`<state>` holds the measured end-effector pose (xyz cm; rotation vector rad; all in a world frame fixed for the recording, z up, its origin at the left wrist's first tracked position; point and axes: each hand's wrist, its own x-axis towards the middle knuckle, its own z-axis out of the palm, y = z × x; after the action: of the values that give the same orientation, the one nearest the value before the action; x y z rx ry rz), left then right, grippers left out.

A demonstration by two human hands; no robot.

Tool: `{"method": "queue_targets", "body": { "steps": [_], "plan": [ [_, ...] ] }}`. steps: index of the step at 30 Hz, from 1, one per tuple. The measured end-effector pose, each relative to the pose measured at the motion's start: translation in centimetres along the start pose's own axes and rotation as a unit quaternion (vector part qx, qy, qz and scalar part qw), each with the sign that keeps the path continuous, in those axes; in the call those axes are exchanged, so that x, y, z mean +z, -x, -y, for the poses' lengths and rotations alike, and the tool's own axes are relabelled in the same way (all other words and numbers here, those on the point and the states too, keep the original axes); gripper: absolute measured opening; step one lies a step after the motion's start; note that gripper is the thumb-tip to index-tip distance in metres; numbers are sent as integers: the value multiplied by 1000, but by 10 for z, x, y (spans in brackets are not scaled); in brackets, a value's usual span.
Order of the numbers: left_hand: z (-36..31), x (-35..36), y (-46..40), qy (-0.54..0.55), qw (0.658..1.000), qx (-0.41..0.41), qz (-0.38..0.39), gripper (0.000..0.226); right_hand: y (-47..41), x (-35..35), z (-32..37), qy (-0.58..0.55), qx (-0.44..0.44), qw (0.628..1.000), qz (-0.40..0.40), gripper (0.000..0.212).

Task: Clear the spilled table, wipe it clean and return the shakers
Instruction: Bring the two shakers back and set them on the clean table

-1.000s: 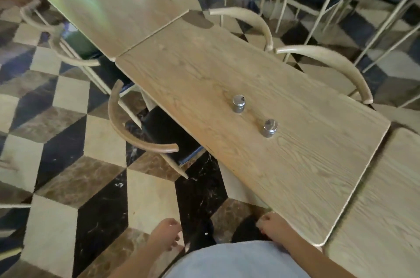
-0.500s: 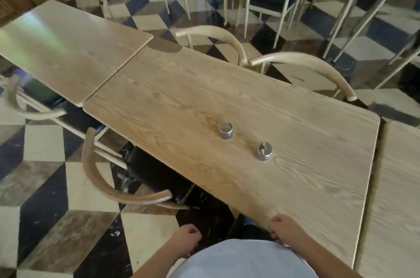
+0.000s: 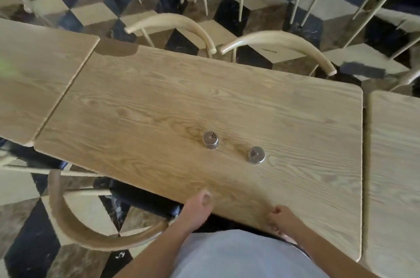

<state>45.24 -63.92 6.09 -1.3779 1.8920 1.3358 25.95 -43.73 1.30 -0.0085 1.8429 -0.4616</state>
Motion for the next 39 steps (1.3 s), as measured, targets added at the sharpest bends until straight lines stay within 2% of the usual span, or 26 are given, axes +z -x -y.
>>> {"method": "queue_targets", "body": {
  "steps": [2,5,7,10,12,14,18,23,26,31,33,35,36,39],
  "plan": [
    [-13,-21,-22,-6,1000,-11,-2,20,2,-1,13,-16,18,999,-32,7],
    [-36,-43,-61,58,998,-36,18,38,6,-9,44,-32,10,996,-84,35],
    [-54,-55,-84,56,998,-24,-8,55,10,-15,72,-39,-18,990,-134,49],
    [-81,-73,-101,-60,994,46,-76,78,14,-19,109,4,-78,979,-186,71],
    [-93,-82,-110,-128,984,90,-81,103,12,-19,130,65,-112,970,-206,80],
    [-100,-87,-117,-149,980,107,-76,112,11,-20,147,106,-128,963,-213,81],
    [-108,-92,-126,-176,967,160,-91,99,7,-21,161,190,-129,950,-211,65],
    [-112,-95,-136,-142,965,190,-112,101,6,-13,153,171,-115,954,-217,47],
    [-121,-97,-141,-153,961,208,-103,95,10,-8,145,153,-96,958,-221,48],
    [-121,-101,-145,-249,926,281,-41,82,15,-7,129,150,-72,958,-234,44],
    [-117,-101,-145,-253,927,276,-29,72,18,-7,124,143,-60,958,-240,44],
    [-116,-99,-140,-243,938,242,-48,56,19,-7,120,133,-55,959,-245,43],
    [-116,-98,-136,-247,942,220,-59,59,19,-6,119,128,-55,959,-246,42],
    [-113,-91,-128,-267,942,191,-71,86,21,-2,116,119,-50,960,-247,42]
  ]
}}
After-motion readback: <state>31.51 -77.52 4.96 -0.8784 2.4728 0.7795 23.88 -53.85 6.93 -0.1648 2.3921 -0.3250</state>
